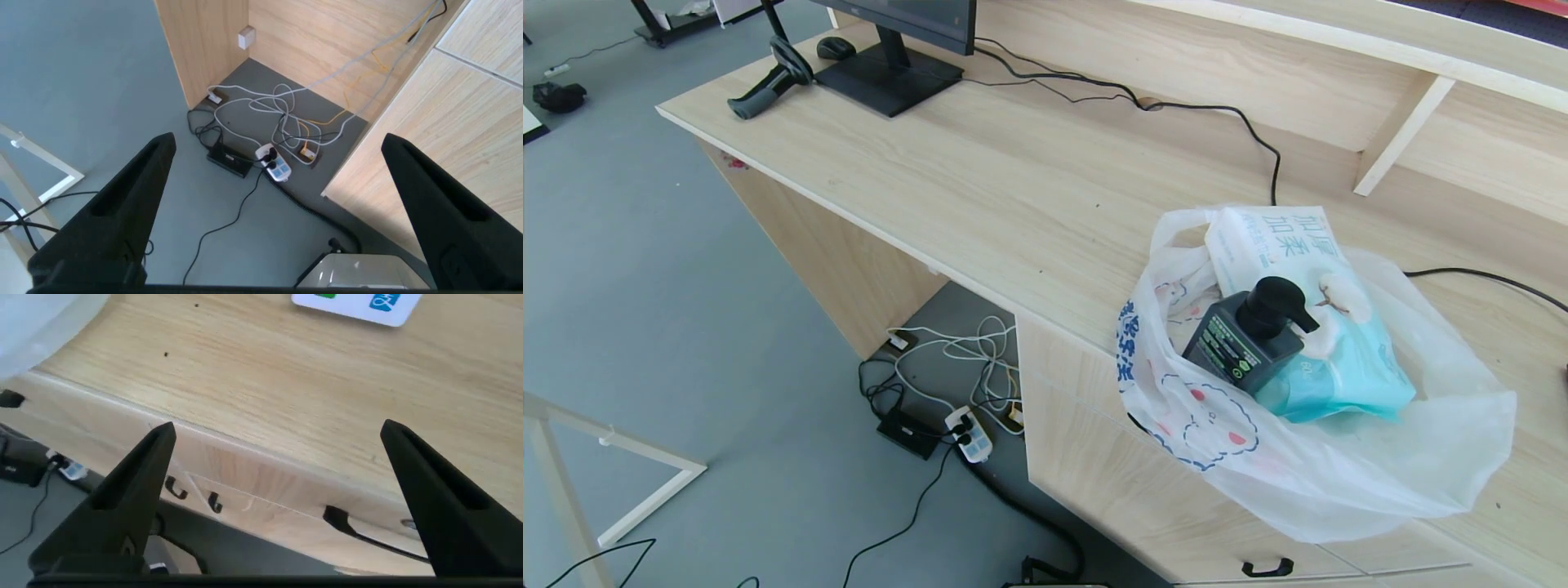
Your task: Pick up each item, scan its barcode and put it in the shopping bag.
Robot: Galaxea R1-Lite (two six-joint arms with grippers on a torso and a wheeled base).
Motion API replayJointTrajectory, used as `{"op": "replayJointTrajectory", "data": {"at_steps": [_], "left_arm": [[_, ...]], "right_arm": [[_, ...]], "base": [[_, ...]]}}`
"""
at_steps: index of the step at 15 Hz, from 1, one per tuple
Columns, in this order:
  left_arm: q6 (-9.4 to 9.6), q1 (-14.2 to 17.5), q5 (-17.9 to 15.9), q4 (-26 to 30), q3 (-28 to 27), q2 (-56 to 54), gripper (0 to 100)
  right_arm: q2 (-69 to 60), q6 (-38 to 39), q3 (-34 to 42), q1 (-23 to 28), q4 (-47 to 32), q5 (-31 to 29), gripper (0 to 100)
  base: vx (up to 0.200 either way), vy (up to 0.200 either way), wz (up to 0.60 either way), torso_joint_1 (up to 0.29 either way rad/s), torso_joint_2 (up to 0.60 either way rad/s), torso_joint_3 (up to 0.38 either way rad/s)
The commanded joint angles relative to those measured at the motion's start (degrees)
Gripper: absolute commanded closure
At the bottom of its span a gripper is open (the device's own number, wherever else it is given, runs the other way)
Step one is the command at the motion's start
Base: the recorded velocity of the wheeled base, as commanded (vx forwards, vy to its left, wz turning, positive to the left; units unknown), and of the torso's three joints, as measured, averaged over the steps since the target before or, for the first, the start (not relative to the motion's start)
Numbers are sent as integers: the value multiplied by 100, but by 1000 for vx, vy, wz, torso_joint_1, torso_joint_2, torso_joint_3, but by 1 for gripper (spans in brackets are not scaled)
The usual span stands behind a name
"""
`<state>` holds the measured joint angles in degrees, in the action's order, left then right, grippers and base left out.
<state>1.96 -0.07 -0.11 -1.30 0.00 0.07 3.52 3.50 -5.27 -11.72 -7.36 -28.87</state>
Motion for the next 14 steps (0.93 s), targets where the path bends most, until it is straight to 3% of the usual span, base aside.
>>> {"op": "replayJointTrajectory", "data": {"at_steps": [1, 3, 5, 6, 8, 11, 12, 14], "left_arm": [[6, -1, 2, -1, 0, 1, 0], [-3, -1, 2, -1, 0, 1, 0], [6, -1, 2, -1, 0, 1, 0], [-3, -1, 2, -1, 0, 1, 0], [6, -1, 2, -1, 0, 1, 0], [6, -1, 2, -1, 0, 1, 0], [6, -1, 2, -1, 0, 1, 0], [-12, -1, 2, -10, 0, 1, 0]], "right_arm": [[456, 186, -9, 1110, 16, 39, 0], [465, 336, -1, 1664, 16, 294, 0], [105, 116, 96, 1479, 95, 1252, 0], [-264, -297, 272, 1136, 499, 1814, 0], [-335, -596, 439, 1145, 657, 2491, 0], [-344, -684, 518, 1145, 763, 2623, 0], [-344, -280, 518, 1154, 745, 2614, 0], [-344, -244, 518, 1145, 745, 2623, 0]], "base": [[0, 0, 0, 0, 0, 0], [0, 0, 0, 0, 0, 0], [0, 0, 0, 0, 0, 0], [0, 0, 0, 0, 0, 0], [0, 0, 0, 0, 0, 0], [0, 0, 0, 0, 0, 0], [0, 0, 0, 0, 0, 0], [0, 0, 0, 0, 0, 0]]}}
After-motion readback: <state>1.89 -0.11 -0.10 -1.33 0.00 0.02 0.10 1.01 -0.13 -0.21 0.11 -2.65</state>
